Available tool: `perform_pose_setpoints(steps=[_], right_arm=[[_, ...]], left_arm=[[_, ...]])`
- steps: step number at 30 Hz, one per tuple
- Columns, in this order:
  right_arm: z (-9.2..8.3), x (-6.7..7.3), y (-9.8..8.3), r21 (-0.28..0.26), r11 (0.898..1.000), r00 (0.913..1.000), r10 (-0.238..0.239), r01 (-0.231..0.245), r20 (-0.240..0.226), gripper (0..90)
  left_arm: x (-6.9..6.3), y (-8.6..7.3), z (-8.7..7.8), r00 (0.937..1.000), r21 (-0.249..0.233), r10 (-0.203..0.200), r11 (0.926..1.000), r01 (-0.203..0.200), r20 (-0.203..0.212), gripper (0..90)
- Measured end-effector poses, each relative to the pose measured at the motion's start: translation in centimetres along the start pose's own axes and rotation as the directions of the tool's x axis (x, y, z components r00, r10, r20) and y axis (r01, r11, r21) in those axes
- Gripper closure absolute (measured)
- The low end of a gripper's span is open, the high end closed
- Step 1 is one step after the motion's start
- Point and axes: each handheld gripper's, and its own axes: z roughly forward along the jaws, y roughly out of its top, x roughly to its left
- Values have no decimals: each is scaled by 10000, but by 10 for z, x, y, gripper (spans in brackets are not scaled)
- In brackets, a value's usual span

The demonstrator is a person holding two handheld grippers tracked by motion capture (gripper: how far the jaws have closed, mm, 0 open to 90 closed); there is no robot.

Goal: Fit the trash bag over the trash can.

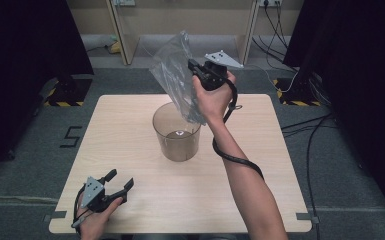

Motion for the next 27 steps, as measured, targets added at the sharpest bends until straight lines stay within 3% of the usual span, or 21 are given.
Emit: perform_pose_setpoints(steps=[27], right_arm=[[15, 13, -6, 167, 9999, 9997, 15, -11, -237, 900]], left_arm=[[0, 0, 0, 10000, 25, 38, 10000, -38, 1, 246]])
